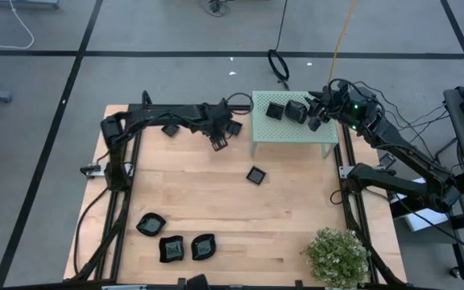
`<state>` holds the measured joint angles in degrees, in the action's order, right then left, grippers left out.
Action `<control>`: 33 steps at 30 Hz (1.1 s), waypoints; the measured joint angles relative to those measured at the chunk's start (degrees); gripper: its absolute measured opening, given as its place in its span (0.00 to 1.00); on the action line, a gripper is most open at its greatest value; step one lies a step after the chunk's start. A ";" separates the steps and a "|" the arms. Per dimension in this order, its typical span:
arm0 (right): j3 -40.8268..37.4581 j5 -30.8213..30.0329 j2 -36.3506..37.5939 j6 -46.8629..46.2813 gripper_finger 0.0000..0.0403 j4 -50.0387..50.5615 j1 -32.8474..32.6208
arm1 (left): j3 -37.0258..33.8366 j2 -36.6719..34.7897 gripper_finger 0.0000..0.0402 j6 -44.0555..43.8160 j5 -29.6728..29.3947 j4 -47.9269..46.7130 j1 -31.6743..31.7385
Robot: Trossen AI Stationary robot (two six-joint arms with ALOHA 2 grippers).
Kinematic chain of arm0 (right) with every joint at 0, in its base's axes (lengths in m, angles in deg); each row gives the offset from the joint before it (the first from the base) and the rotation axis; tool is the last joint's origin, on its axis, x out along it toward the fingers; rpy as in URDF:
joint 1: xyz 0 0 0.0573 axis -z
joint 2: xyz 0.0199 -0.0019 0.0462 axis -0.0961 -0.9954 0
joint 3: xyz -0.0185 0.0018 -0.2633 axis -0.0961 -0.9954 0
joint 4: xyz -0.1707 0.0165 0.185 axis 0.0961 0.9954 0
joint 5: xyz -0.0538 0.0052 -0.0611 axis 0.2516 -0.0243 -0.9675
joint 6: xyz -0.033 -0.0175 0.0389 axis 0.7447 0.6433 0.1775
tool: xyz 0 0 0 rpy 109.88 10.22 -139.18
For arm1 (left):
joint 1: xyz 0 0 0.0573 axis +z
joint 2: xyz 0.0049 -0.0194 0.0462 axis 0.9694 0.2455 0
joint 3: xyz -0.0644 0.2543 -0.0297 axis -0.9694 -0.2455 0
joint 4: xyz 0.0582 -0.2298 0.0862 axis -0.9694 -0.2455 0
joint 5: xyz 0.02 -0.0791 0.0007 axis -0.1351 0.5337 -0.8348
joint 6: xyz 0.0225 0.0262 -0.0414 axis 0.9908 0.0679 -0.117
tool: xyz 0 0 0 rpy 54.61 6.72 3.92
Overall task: Pick & Place Mini shaped plates
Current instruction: Move the top leaf-shaped plate to the center of the table
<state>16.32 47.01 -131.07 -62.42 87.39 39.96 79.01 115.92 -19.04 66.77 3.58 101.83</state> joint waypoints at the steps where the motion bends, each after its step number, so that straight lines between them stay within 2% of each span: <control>1: 0.00 0.01 0.00 -0.01 0.22 -0.01 0.00 | 0.00 0.74 0.45 -0.19 0.00 0.99 0.54; 12: 0.00 -0.04 0.00 -0.01 0.22 -0.03 0.00 | 0.07 4.38 0.45 7.40 0.04 5.94 2.06; 23: 0.00 -0.05 0.00 -0.02 0.22 -0.03 0.00 | 0.04 7.16 0.45 6.52 5.02 5.05 4.19; 27: 0.00 -0.06 0.00 -1.22 0.22 -0.01 0.01 | 0.17 8.09 0.44 6.00 4.97 4.27 4.34; 30: 0.00 -0.06 -0.02 -2.48 0.22 -0.03 0.00 | 0.17 8.14 0.37 5.87 4.96 4.36 4.37; 33: 0.00 -0.06 -0.02 -2.59 0.22 0.01 0.02 | 0.17 8.09 0.22 6.59 5.00 4.41 4.06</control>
<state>16.32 46.95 -131.09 -65.01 87.40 39.98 79.19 124.01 -12.45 71.78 7.98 105.89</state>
